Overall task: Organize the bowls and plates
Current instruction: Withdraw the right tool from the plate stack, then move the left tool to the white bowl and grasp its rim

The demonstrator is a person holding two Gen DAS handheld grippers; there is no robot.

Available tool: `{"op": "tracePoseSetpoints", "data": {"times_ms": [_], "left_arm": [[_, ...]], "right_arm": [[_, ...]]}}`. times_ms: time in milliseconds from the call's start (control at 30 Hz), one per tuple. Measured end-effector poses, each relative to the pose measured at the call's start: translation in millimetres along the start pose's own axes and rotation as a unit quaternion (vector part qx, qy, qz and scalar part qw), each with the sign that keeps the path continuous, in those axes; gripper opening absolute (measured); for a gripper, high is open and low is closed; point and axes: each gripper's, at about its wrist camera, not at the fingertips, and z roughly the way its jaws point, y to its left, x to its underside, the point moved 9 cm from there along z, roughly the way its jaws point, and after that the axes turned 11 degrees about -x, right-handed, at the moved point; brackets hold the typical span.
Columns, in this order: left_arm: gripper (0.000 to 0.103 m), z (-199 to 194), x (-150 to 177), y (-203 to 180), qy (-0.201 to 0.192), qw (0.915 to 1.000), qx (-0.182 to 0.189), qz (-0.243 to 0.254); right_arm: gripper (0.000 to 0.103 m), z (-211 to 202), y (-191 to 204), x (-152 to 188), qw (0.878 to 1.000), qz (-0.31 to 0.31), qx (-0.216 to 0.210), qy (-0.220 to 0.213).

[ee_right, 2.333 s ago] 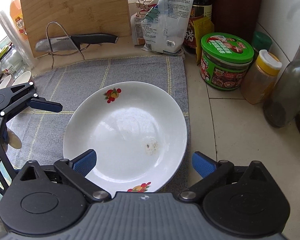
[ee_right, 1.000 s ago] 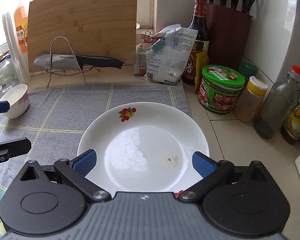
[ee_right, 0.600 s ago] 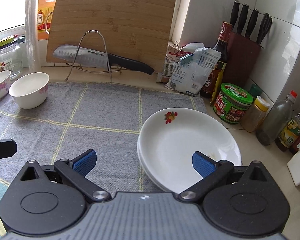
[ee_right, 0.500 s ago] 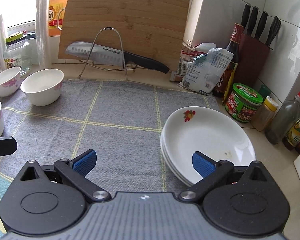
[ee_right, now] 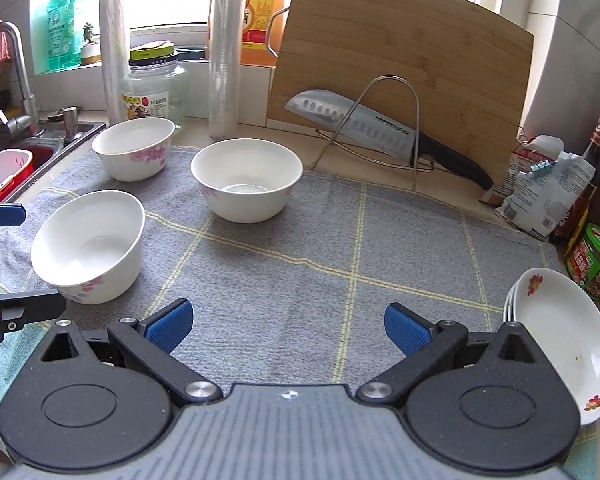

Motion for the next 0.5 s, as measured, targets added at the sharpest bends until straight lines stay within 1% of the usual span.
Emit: {"op": "tracePoseSetpoints", "data": {"times_ms": [233, 367, 500], "left_arm": [[0.102, 13, 18, 15, 0.016, 0.9997, -0.015, 0.008], [0.102, 20, 22, 17, 0.021, 0.9997, -0.008, 0.007], [0.102, 23, 25, 13, 0.022, 0.9993, 0.005, 0.032]], "right_arm": [[0.103, 10, 31, -15, 0.999, -0.036, -0.036, -0.003], [0.103, 14, 42, -23, 0.997, -0.040, -0.062, -0.006], [0.103, 21, 57, -29, 0.994, -0.060, -0.086, -0.003]]}}
